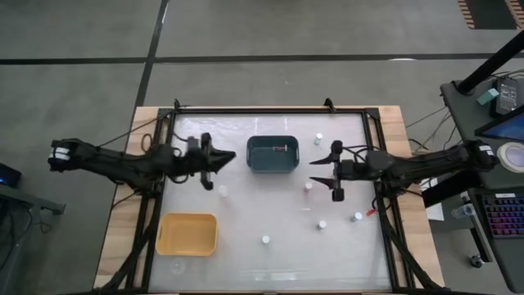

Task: Pick and place medicine bottles into bin by pill shape (circle, oval)
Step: Put the white tablet bottle into the yellow bin

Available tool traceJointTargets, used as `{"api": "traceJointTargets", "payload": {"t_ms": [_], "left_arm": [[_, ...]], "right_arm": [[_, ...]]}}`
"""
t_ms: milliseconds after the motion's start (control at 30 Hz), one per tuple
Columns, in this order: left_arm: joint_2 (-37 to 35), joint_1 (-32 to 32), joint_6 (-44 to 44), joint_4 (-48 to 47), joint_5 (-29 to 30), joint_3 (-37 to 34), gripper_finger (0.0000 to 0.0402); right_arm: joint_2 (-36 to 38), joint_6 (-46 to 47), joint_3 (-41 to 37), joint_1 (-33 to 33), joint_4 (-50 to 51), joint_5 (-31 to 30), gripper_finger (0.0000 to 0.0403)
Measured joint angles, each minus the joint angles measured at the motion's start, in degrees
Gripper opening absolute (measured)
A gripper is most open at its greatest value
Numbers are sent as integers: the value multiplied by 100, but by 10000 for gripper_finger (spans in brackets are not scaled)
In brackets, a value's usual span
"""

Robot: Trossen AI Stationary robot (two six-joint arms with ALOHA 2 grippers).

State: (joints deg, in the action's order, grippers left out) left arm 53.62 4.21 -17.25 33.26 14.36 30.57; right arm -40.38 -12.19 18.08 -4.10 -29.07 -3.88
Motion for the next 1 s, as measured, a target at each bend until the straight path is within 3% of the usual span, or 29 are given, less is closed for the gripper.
{"api": "traceJointTargets", "payload": {"t_ms": [633,833,1000], "left_arm": [[2082,440,-3406,-7420,-7,3351,6],[2572,442,-4736,-8521,-645,3617,6],[2874,442,-5613,-8723,-946,3587,6]], "right_arm": [[313,61,-125,0,231,-20,205],[312,91,-124,0,239,-20,205],[312,73,-124,0,248,-22,205]]}}
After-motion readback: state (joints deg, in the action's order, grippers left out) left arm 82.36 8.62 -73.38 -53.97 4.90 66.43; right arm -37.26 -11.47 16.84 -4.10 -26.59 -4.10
